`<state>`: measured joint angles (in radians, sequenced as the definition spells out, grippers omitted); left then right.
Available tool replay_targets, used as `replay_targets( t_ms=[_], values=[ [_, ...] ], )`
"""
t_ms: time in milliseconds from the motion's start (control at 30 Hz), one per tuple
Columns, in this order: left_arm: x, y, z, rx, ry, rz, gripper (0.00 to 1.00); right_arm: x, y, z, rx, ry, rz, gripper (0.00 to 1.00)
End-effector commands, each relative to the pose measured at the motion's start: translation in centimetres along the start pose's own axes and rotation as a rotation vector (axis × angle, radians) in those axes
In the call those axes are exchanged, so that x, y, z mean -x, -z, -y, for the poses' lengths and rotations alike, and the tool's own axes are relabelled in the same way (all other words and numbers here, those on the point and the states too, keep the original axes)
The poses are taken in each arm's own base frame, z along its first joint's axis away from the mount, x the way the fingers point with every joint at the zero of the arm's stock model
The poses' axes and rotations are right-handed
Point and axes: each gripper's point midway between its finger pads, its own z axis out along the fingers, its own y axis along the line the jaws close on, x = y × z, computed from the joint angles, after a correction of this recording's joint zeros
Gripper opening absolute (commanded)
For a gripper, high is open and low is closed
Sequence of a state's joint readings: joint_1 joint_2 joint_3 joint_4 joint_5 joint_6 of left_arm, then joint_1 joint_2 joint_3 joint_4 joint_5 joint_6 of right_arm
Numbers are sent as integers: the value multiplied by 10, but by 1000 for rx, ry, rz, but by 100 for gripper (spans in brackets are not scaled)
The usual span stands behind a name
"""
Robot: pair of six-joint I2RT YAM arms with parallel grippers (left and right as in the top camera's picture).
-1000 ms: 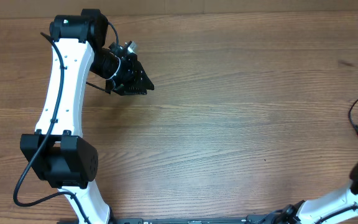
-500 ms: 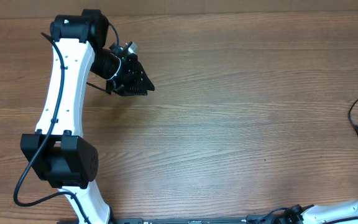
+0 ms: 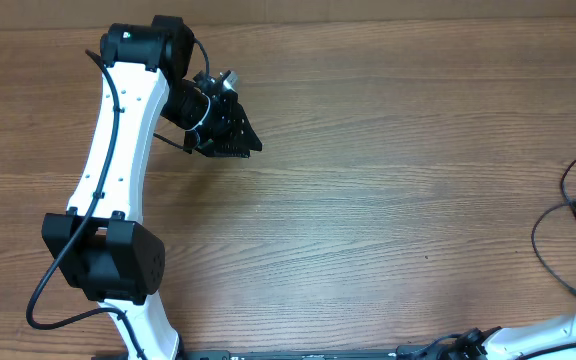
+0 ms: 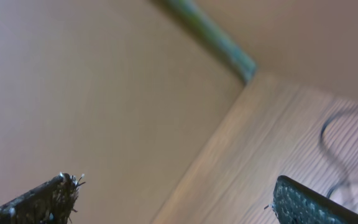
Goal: Untangle cables
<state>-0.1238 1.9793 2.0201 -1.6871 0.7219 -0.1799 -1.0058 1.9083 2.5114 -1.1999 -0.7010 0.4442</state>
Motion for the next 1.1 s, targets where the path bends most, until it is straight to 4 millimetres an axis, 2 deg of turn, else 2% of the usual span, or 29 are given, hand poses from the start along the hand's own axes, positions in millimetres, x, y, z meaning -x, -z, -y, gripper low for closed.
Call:
replay_targets(
  t_ms=[0, 133, 333, 433, 600, 700, 800, 900, 1067],
  values=[
    [-2, 0, 2, -10, -16, -4, 27, -25, -5, -16, -31, -11, -52, 100],
    [-2, 1, 7, -38, -69, -5, 24, -67, -22, -39, -11, 70, -178, 100],
    [3, 13, 20, -61, -243, 83, 18, -140, -46, -109, 151, 336, -337, 100],
    [2, 33, 31, -69, -318, 177, 18, -181, -48, -147, 251, 477, -405, 100],
    [-10, 81, 42, -17, -394, 376, 19, -232, -40, -188, 350, 654, -463, 100],
    [-24, 117, 33, 129, -355, 541, 19, -254, -25, -201, 331, 765, -460, 100],
    [-50, 152, 32, 233, -356, 701, 19, -273, 1, -221, 353, 834, -444, 100],
    [-87, 184, 36, 291, -380, 848, 19, -298, 42, -238, 395, 926, -446, 100],
    [-157, 224, 28, 400, -394, 1063, 19, -342, 112, -233, 392, 1098, -500, 100]
  ],
)
